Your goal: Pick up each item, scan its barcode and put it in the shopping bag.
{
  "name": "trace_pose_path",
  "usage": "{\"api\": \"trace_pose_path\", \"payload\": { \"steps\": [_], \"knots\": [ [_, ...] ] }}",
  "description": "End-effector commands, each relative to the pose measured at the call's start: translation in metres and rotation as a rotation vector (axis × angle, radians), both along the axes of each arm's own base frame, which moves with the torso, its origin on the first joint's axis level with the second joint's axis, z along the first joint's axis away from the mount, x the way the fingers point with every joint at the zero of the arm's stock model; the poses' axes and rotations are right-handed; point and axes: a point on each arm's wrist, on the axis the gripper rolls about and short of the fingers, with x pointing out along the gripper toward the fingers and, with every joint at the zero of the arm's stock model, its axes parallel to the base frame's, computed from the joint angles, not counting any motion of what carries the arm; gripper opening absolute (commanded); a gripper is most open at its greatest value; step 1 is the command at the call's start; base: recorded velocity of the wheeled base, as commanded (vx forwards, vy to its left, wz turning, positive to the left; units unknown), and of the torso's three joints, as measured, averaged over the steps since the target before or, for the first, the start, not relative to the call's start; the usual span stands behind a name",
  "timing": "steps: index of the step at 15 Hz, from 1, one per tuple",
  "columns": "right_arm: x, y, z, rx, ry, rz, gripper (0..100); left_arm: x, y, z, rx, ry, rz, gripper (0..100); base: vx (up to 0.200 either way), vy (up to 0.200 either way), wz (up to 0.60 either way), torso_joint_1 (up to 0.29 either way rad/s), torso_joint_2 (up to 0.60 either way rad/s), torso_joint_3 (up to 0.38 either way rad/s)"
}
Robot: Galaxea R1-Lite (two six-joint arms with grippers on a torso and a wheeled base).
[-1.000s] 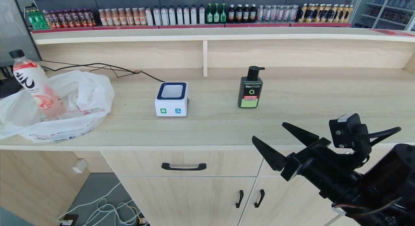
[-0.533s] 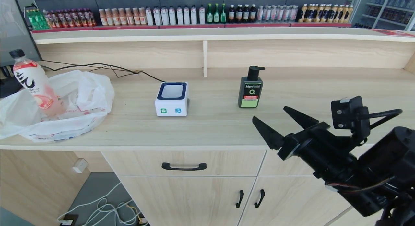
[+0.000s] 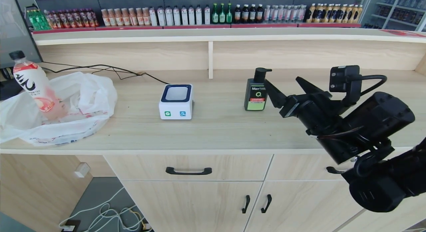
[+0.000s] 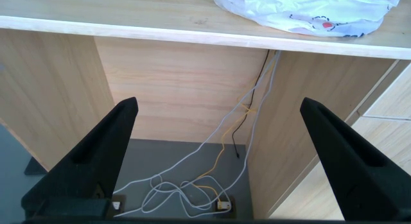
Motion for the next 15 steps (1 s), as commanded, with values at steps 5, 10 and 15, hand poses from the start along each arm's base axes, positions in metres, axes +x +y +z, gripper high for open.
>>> {"api": "trace_pose_path", "payload": {
  "steps": [5, 10, 15],
  "knots": [
    [-0.010, 0.001, 0.011, 0.029, 0.002, -0.023, 0, 0.000, 0.000, 0.000, 0.000, 0.000, 0.000, 100, 0.000, 0.000, 0.00, 0.000, 0.00, 0.000],
    [-0.061, 0.001, 0.031, 0.162, 0.119, -0.139, 0, 0.000, 0.000, 0.000, 0.000, 0.000, 0.000, 100, 0.000, 0.000, 0.00, 0.000, 0.00, 0.000],
    [-0.108, 0.026, 0.047, 0.439, 0.317, -0.181, 0, 0.000, 0.000, 0.000, 0.000, 0.000, 0.000, 100, 0.000, 0.000, 0.00, 0.000, 0.00, 0.000]
  ]
}}
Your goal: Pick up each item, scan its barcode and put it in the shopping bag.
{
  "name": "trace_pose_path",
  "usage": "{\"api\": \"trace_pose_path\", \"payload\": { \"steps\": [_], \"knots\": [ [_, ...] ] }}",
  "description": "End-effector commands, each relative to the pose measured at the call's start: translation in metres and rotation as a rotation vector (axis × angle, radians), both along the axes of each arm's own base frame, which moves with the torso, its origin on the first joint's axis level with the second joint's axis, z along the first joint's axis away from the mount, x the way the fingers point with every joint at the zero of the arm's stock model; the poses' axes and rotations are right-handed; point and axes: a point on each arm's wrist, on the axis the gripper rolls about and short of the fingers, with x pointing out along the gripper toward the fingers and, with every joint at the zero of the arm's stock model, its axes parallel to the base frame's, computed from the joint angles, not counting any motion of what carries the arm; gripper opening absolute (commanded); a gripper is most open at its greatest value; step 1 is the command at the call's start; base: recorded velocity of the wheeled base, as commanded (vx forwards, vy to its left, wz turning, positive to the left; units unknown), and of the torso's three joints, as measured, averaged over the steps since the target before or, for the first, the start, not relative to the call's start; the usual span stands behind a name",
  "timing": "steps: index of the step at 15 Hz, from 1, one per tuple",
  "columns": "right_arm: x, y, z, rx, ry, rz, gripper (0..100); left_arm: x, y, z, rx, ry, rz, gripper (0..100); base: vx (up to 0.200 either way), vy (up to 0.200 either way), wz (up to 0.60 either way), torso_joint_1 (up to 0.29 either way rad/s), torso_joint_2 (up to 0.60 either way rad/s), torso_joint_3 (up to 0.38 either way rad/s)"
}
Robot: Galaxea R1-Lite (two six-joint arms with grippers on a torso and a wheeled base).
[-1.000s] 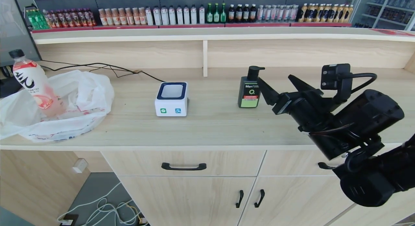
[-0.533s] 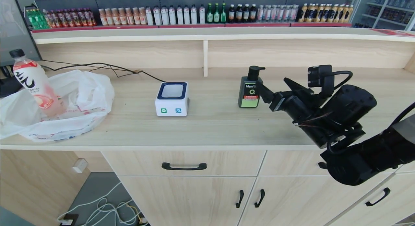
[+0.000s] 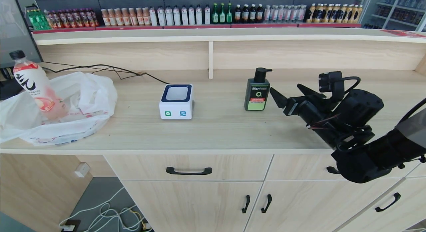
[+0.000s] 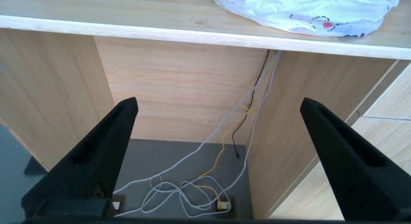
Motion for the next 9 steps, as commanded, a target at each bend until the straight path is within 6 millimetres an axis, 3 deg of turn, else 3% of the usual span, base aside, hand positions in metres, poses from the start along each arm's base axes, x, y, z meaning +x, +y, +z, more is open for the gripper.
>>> {"api": "trace_pose_path", "payload": {
  "steps": [1, 4, 9],
  "knots": [
    [-0.026, 0.013, 0.025, 0.143, -0.013, -0.033, 0, 0.000, 0.000, 0.000, 0.000, 0.000, 0.001, 100, 0.000, 0.000, 0.00, 0.000, 0.00, 0.000],
    [-0.047, 0.035, 0.039, 0.400, 0.064, -0.107, 0, 0.000, 0.000, 0.000, 0.000, 0.000, 0.001, 100, 0.000, 0.000, 0.00, 0.000, 0.00, 0.000],
    [-0.053, 0.029, 0.042, 0.512, 0.103, -0.123, 0, 0.000, 0.000, 0.000, 0.000, 0.000, 0.001, 100, 0.000, 0.000, 0.00, 0.000, 0.00, 0.000]
  ]
}}
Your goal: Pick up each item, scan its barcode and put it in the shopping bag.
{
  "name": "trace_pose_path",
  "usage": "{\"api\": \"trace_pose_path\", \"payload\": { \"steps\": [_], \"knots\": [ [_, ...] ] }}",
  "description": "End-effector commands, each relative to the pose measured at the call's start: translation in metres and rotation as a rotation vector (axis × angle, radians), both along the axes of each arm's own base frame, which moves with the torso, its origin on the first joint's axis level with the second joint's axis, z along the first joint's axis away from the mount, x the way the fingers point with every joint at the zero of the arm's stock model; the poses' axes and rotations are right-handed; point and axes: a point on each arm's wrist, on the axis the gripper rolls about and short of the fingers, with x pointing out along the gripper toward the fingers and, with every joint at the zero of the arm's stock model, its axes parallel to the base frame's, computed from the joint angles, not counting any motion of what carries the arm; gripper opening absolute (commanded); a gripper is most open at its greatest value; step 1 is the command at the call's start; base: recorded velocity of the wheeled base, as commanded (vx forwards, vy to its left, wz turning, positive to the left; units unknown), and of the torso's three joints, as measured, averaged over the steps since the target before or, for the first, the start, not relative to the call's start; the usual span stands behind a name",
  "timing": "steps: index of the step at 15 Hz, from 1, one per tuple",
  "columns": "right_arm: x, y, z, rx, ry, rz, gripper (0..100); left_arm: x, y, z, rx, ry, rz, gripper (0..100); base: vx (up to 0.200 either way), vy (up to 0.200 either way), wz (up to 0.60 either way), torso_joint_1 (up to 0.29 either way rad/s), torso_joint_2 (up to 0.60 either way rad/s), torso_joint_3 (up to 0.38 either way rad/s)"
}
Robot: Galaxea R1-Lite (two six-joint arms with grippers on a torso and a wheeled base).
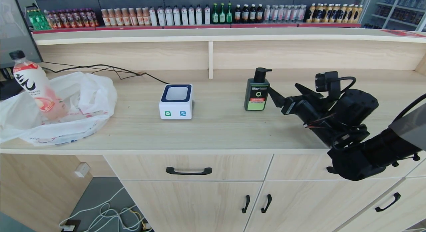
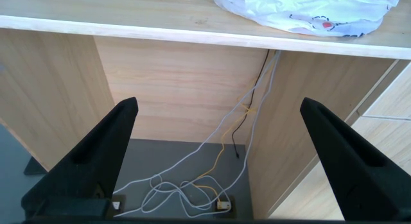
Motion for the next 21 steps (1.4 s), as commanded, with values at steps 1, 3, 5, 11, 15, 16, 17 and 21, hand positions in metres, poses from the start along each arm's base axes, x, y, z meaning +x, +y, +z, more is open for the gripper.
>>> {"api": "trace_pose_path", "payload": {
  "steps": [1, 3, 5, 11, 15, 16, 17, 21],
  "knots": [
    [-0.002, -0.001, 0.001, 0.015, 0.000, 0.008, 0, 0.000, 0.000, 0.000, -0.001, 0.000, 0.001, 100, 0.000, 0.000, 0.00, 0.000, 0.00, 0.000],
    [-0.002, -0.001, -0.004, 0.045, 0.031, 0.036, 0, 0.000, 0.000, 0.000, -0.001, 0.000, 0.001, 100, 0.000, 0.000, 0.00, 0.000, 0.00, 0.000],
    [-0.004, -0.001, -0.007, 0.067, 0.048, 0.076, 0, 0.000, 0.000, 0.000, -0.001, 0.000, 0.001, 100, 0.000, 0.000, 0.00, 0.000, 0.00, 0.000],
    [0.001, 0.001, -0.010, 0.073, 0.058, 0.108, 0, 0.000, 0.000, 0.000, -0.001, 0.000, 0.001, 100, 0.000, 0.000, 0.00, 0.000, 0.00, 0.000],
    [0.004, -0.001, -0.013, 0.072, 0.066, 0.097, 0, 0.000, 0.000, 0.000, -0.004, 0.000, 0.001, 100, 0.000, 0.050, 0.00, 0.001, 0.00, 0.002],
    [0.005, -0.001, -0.013, 0.071, 0.068, 0.095, 0, 0.000, 0.000, 0.000, -0.004, 0.000, 0.001, 100, 0.000, 0.200, 0.00, 0.002, 0.00, 0.002],
    [0.008, -0.002, -0.014, 0.070, 0.070, 0.087, 0, 0.000, 0.000, 0.000, -0.004, 0.000, 0.001, 100, 0.000, 0.200, 0.00, -0.002, 0.00, 0.002],
    [0.010, -0.001, -0.013, 0.073, 0.065, 0.086, 0, 0.000, 0.000, 0.000, -0.002, 0.000, 0.001, 100, 0.000, 0.200, 0.00, 0.000, 0.00, 0.000]
  ]
}}
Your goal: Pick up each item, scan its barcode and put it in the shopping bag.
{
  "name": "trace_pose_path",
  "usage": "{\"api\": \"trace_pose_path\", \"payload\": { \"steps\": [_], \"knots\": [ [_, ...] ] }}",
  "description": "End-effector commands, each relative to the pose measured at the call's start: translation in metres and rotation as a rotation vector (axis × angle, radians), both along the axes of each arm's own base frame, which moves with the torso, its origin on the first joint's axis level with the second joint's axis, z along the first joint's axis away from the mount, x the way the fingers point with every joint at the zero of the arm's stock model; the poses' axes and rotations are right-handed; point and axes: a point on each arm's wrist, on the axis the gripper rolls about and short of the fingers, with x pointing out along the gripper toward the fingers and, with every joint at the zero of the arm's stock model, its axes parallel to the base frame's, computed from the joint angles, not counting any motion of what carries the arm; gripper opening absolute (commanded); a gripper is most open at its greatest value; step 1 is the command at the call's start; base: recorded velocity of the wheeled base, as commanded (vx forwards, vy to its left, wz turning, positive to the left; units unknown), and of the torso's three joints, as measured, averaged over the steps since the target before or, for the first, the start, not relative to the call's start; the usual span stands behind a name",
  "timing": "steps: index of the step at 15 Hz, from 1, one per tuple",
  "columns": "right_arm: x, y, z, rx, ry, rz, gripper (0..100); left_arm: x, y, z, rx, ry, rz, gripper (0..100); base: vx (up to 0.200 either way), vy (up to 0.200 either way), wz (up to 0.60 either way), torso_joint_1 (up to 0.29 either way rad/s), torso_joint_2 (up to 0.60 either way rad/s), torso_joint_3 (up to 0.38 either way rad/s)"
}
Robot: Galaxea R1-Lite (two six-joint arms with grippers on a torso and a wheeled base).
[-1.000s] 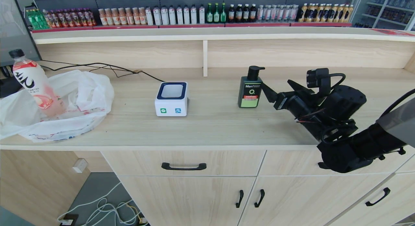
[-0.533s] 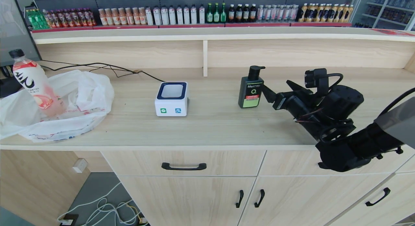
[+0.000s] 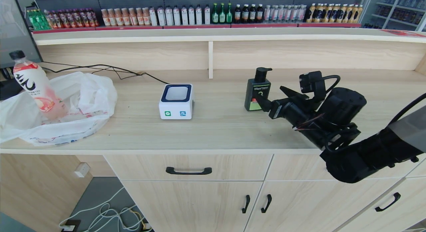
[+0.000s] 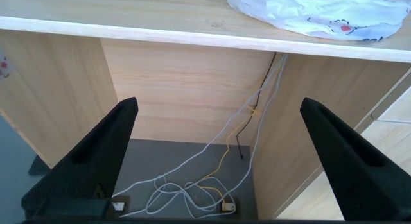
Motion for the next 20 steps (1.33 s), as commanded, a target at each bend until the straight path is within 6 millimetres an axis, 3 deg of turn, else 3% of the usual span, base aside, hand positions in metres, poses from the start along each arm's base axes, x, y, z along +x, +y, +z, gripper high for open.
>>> {"api": "trace_pose_path", "payload": {
  "steps": [1, 14, 18, 20],
  "knots": [
    [0.001, 0.000, -0.002, -0.003, 0.002, -0.003, 0, 0.000, 0.000, 0.000, 0.000, -0.001, 0.001, 100, 0.000, 0.200, 0.00, 0.002, 0.00, 0.002],
    [0.003, 0.003, 0.001, -0.002, -0.008, 0.000, 0, 0.000, 0.000, 0.000, 0.000, -0.001, 0.001, 100, 0.000, 0.200, 0.00, 0.003, 0.00, 0.003],
    [0.000, 0.010, 0.000, -0.007, -0.010, 0.022, 0, 0.000, 0.000, 0.000, 0.013, -0.001, -0.002, 100, 0.000, 0.000, 0.00, 0.000, 0.00, 0.000],
    [-0.004, 0.024, 0.008, -0.001, -0.042, 0.064, 0, 0.000, 0.000, 0.000, 0.012, -0.001, -0.002, 100, 0.000, 0.000, 0.00, 0.000, 0.00, 0.000]
  ]
}}
